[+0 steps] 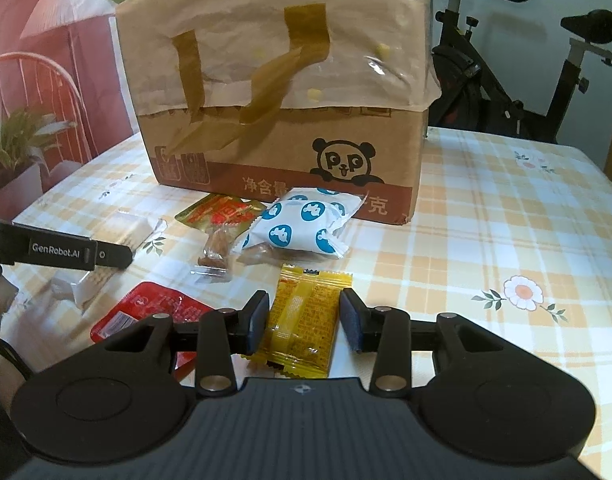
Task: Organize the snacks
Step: 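Carry the cracker pack and yellow packet up over the box with both tools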
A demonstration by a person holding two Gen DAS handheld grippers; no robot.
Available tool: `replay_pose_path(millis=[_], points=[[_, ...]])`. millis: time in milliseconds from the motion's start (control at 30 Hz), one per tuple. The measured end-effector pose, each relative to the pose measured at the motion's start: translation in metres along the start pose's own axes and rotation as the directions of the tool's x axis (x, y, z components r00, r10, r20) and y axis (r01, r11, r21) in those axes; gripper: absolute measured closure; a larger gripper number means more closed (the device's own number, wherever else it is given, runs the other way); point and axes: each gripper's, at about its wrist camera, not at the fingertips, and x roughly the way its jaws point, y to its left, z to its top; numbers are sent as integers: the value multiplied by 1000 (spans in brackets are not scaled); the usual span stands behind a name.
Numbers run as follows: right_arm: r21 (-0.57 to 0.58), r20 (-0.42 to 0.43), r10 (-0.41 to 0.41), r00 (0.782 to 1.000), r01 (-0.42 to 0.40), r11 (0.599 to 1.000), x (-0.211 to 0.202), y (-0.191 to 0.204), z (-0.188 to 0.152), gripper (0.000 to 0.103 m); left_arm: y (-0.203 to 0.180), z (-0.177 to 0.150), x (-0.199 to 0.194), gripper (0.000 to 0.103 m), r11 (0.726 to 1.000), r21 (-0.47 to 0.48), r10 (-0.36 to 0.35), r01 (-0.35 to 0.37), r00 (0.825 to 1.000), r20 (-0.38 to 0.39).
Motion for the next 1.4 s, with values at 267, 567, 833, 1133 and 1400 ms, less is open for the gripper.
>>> replay_pose_path(millis=[267,567,833,1133,1400], points=[[7,55,10,998,-10,1000,-8,0,-2,62,-8,-2,-21,55,999,16,-44,42,996,79],[17,123,7,992,-9,1000,-21,-1,-3,63,-6,3,-34,55,999,9,-50,49,990,131],[42,250,4,968,-15,999,-50,-3,7,63,2,28,-68,54,998,36,-61,53,959,277],[21,405,17,914,-28,999,-86,-3,66,63,8,96,-111,55,991,82,-128,101,886,447],[-36,441,109,891,-104,994,-73,6,167,63,-10,179,-100,54,974,142,-223,176,848,480]])
